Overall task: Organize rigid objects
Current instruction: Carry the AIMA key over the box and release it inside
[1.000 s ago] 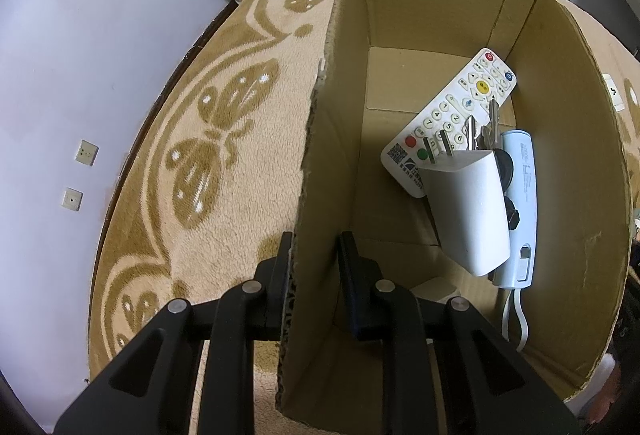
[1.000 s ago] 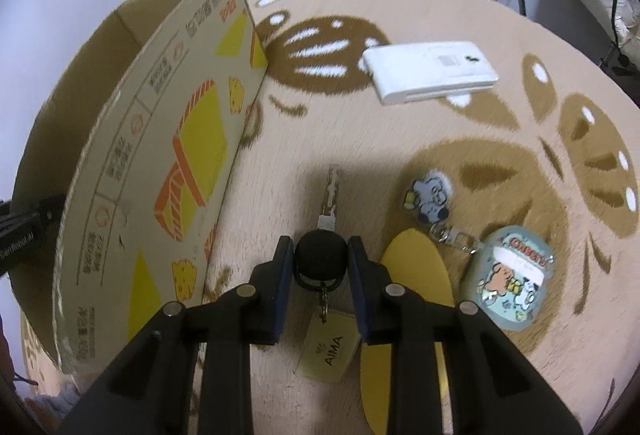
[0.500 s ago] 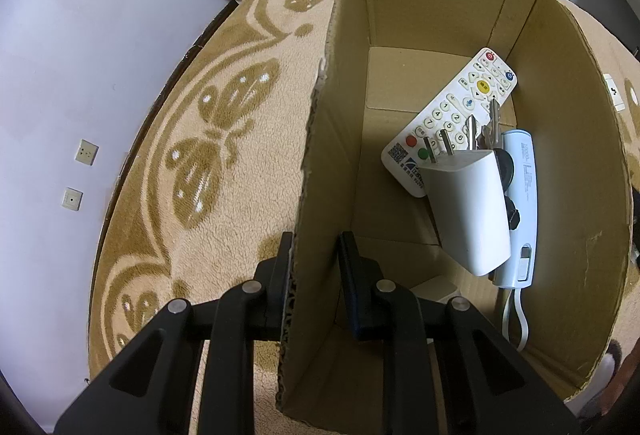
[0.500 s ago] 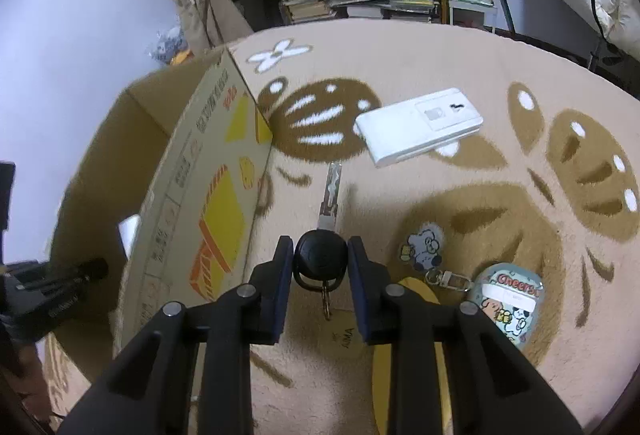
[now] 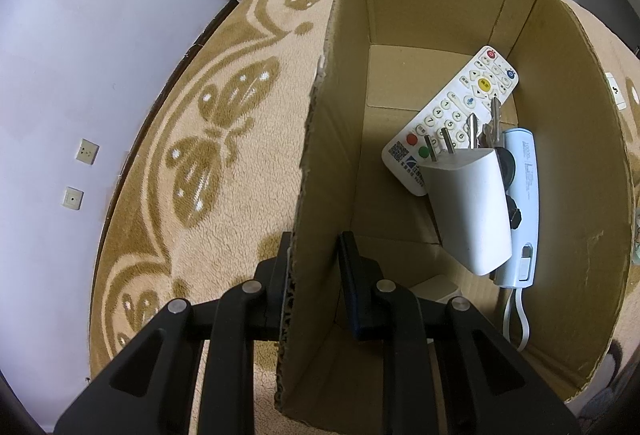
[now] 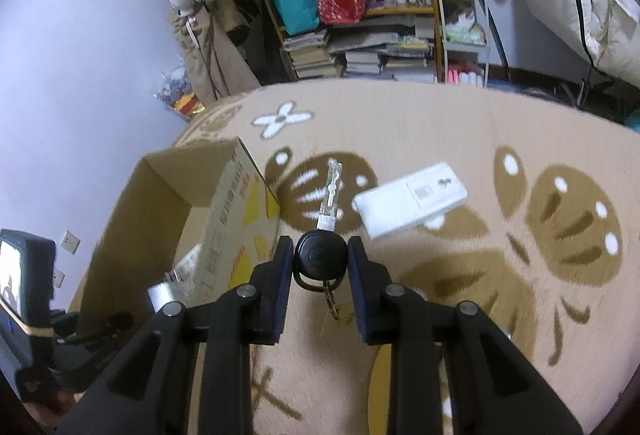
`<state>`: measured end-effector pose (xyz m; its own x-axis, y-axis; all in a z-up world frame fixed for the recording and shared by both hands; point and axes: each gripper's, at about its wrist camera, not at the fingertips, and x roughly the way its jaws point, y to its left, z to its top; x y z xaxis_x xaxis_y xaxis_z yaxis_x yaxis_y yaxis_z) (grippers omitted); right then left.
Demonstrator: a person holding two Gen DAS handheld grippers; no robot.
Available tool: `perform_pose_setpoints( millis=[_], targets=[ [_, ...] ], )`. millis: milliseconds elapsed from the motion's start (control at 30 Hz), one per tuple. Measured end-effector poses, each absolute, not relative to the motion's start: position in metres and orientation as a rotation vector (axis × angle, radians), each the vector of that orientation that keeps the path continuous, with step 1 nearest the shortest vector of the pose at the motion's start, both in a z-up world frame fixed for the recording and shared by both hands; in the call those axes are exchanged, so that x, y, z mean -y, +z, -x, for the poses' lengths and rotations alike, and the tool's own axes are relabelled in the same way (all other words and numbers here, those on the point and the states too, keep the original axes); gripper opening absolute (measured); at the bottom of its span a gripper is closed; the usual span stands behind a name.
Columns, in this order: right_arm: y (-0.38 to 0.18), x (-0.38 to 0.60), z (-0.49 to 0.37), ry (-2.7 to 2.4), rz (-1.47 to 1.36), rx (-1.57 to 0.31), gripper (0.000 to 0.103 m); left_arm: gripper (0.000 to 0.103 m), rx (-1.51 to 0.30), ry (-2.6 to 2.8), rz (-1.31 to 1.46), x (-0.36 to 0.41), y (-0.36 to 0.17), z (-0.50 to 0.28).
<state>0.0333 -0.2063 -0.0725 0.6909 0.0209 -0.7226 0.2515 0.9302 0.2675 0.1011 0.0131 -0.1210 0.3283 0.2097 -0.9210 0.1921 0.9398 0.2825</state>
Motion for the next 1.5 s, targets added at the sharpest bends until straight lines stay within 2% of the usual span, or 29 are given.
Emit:
perform_pose_setpoints(
  millis=[467, 767, 1500],
  targets=[
    [-0.011, 0.171, -0.052, -0.006, -0.308, -0.673, 0.029, 0.021, -1.249, 0.008, -0.373, -0.014, -0.122, -0.102],
    [0.001, 0.152, -0.050, 0.082, -0.334, -0.647, 0.029, 0.021, -1.250, 0.008, -0.373, -0.014, -0.123, -0.102],
    [-0.063, 0.128, -0.058, 0.079, -0.280, -0.788, 0.029, 0.021, -1.249, 0.010, -0.382, -0.015, -0.123, -0.102]
  ],
)
